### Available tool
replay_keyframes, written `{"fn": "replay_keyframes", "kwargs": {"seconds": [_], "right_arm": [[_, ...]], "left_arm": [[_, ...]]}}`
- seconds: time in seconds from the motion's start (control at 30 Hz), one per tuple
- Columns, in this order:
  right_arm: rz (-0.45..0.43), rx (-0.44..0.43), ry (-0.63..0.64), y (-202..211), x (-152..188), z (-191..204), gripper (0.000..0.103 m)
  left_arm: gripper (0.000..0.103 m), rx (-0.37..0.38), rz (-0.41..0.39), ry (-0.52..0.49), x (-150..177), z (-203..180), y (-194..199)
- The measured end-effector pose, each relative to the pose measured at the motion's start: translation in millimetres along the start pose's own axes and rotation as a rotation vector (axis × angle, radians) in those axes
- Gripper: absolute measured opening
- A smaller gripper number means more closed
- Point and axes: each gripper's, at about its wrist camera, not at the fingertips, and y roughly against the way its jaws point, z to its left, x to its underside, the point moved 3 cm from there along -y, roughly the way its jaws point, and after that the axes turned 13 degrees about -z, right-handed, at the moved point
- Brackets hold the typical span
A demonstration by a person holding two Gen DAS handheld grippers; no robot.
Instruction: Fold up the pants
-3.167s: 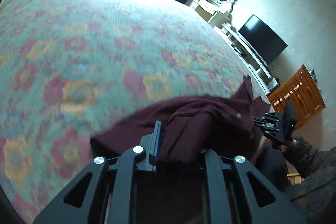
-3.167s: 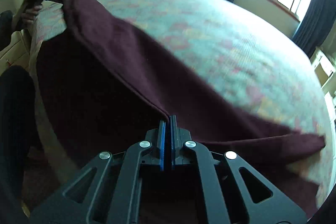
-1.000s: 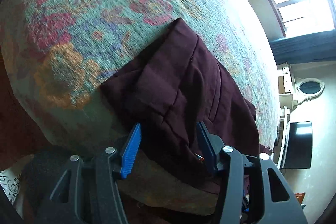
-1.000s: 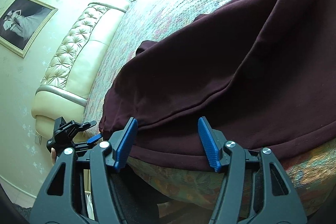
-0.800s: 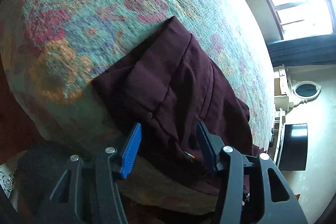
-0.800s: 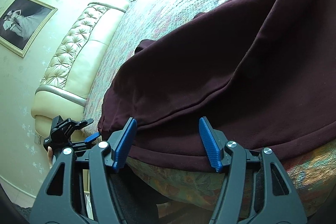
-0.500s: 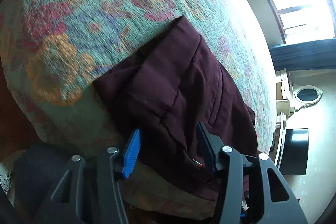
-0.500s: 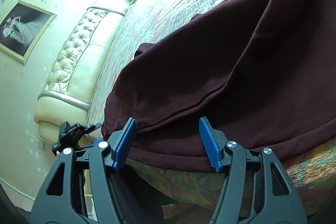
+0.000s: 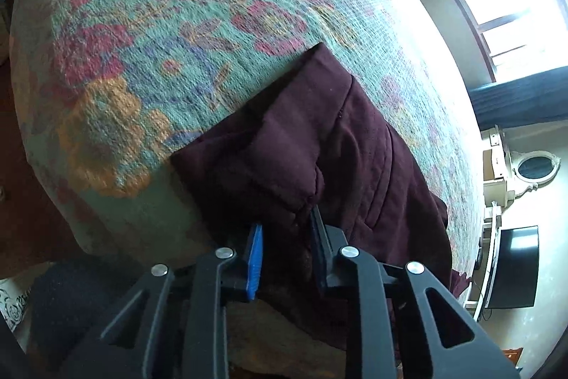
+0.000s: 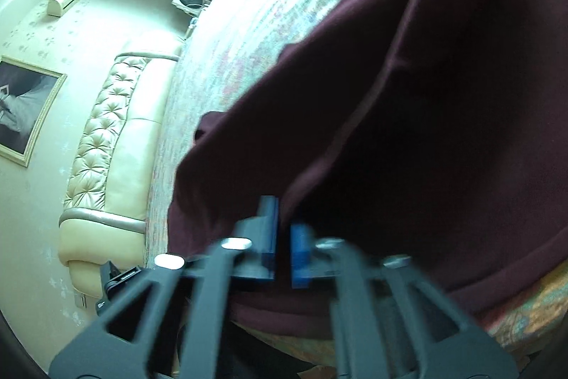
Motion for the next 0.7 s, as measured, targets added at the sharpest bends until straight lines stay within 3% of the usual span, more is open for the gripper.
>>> {"fn": "replay_keyframes", "kwargs": {"seconds": [0.23,0.33,0.47,0.57,0.7], "right_arm": [[-0.070,-0.082,0.081,39,3,32,0.004],[-0.026,-0.097,0.060,44,17,28,0.004],[0.039,-0.048,0.061,30,45,5,0.004],[0.066,-0.044,0.014,19,51,-16,0.004],[0.084,-0.080,-0.031,26,40,-14,0.020]], "left_arm": [[0.022,0.040,-0.013,0.054,-10,-2,23],[0.022,0.067,-0.025,0.060,-18,6,27],[0.022,0.052,0.028,0.081,-18,26,4],[0.022,0.067,0.032,0.032,-15,27,0],[0.026,0.079,0.049,-0.036,-14,17,14]]}}
